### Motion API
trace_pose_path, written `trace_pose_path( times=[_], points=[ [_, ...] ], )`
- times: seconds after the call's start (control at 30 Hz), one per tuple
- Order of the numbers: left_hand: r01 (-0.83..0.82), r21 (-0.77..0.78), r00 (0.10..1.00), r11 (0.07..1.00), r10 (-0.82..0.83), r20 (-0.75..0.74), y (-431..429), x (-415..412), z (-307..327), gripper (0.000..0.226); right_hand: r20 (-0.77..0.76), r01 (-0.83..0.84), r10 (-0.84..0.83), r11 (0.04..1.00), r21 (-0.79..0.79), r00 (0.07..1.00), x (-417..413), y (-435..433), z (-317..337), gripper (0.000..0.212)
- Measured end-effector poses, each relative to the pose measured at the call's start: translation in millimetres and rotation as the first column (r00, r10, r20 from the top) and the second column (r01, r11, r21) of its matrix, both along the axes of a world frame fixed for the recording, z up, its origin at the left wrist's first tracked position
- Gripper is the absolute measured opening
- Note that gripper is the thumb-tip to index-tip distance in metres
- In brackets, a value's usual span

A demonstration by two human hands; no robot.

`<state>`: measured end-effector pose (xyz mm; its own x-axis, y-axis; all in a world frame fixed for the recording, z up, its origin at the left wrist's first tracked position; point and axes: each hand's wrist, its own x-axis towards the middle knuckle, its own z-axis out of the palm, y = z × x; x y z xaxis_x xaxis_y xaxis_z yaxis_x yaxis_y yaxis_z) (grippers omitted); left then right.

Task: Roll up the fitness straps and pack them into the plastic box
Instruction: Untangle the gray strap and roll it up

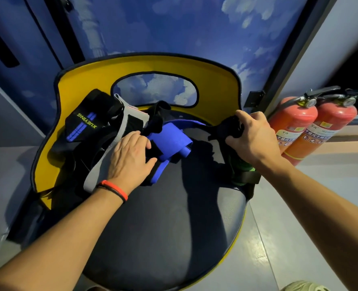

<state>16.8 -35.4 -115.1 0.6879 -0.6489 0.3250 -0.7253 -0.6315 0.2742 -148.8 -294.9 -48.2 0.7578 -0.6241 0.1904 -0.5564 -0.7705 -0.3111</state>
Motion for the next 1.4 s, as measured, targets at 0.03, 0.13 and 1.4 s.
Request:
trace_pose_path(
  times=[0.03,0.13,1.4],
  points=[
    [-0.027,-0.011,1.000,1.000,0.027,0.008,0,-1,0,0.039,-0.018,0.006,-0.006,1.000,-0.003,1.000,0,-2,-2,0.071],
    [-0.124,-0.070,0.992,0.990,0.124,-0.010,2,1,1,0.043,-0.042,0.035,-0.034,0.999,0.017,0.999,-2,-6,-8,0.072],
    [-0.087,0.004,0.996,0.996,0.086,0.036,68,-2,26,0.053,-0.155,-0.285,0.256,0.934,-0.214,0.954,31,97,-56,0.022]
  ],
)
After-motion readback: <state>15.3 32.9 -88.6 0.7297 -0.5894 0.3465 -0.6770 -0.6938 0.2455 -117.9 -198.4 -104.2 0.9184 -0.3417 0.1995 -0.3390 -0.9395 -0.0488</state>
